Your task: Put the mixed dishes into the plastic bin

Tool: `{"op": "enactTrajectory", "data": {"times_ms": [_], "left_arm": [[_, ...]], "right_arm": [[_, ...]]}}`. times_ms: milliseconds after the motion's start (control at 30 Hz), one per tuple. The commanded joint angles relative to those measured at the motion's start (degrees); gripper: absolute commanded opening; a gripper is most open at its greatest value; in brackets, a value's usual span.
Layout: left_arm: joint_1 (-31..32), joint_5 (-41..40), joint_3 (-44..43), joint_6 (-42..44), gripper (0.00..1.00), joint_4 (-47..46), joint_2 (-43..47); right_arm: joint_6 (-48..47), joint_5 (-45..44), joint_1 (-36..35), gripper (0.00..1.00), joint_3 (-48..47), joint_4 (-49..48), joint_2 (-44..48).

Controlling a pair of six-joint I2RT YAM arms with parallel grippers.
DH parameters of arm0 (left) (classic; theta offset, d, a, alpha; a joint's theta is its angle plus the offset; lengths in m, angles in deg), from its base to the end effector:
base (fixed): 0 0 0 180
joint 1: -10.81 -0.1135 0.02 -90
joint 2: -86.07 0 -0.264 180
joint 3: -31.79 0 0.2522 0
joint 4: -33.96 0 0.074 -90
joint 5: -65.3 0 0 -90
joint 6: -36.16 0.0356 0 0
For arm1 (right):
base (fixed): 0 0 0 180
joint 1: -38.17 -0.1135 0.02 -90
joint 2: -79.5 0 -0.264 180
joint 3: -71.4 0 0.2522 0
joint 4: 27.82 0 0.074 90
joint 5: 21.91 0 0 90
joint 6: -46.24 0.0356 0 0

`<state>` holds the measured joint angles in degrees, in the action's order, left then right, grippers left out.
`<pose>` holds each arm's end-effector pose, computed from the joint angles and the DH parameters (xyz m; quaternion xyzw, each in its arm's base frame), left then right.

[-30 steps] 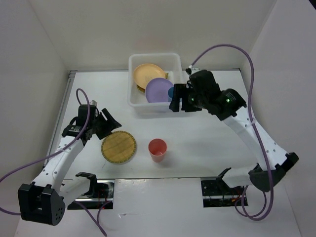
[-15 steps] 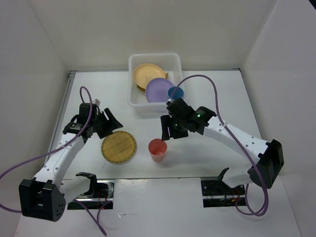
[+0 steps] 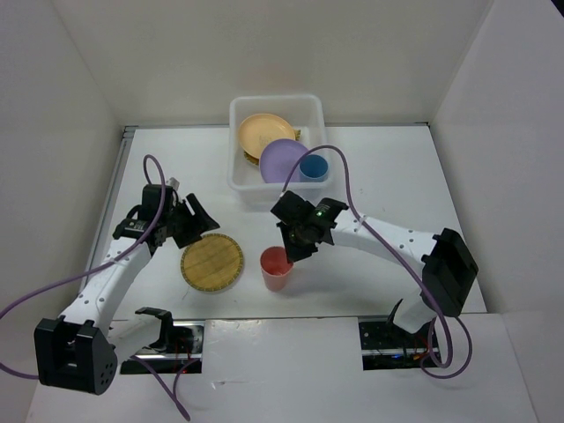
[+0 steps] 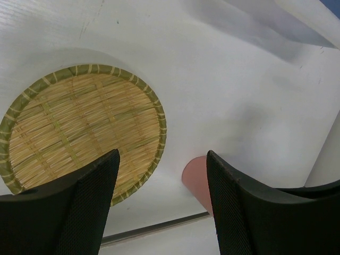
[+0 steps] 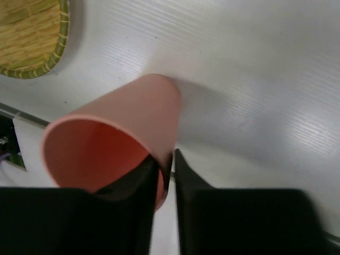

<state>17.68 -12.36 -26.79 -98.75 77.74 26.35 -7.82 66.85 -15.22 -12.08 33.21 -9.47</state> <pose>0.2136 -0.0334 0.2597 -0.2603 0.8816 -0.2557 0.2995 0.1855 0.2484 0.2528 -0.1463 0.9680 0.1355 0.1522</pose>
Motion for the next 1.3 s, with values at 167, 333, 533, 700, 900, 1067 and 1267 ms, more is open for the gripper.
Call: {"op": "enactTrajectory", "data": {"times_ms": [167, 333, 533, 700, 900, 1067, 1267], "left_arm": [[-0.28, 1.46, 0.26, 1.58, 0.74, -0.93, -0.48], [-0.28, 3.13, 0.78, 0.87, 0.74, -1.54, -0.48], [-0.28, 3.75, -0.27, 0.87, 0.74, 0.21, 2.15], [-0.28, 3.75, -0.27, 0.26, 0.74, 2.32, 4.44], [-0.28, 3.75, -0.27, 0.26, 0.74, 3.38, 6.55], [-0.28, 3.75, -0.27, 0.26, 0.74, 3.38, 6.02], [-0.28, 4.27, -0.27, 0.26, 0.74, 3.38, 6.02]], "right_arm": [[-0.25, -6.93, -0.58, 0.00, -12.44, 6.08, 1.08], [-6.92, -9.84, 2.84, 0.00, -36.86, 10.64, -7.70], [-12.91, -12.21, 9.42, 0.00, -72.70, 17.67, -24.90], [-14.06, -5.63, 15.76, 0.00, -101.39, 25.94, -41.27], [-11.95, -5.62, 18.23, 0.00, -108.61, 27.18, -51.21], [-11.42, -5.10, 18.23, 0.00, -109.67, 27.18, -55.69], [-10.89, -4.57, 18.23, 0.00, -108.53, 27.18, -56.84]]}}
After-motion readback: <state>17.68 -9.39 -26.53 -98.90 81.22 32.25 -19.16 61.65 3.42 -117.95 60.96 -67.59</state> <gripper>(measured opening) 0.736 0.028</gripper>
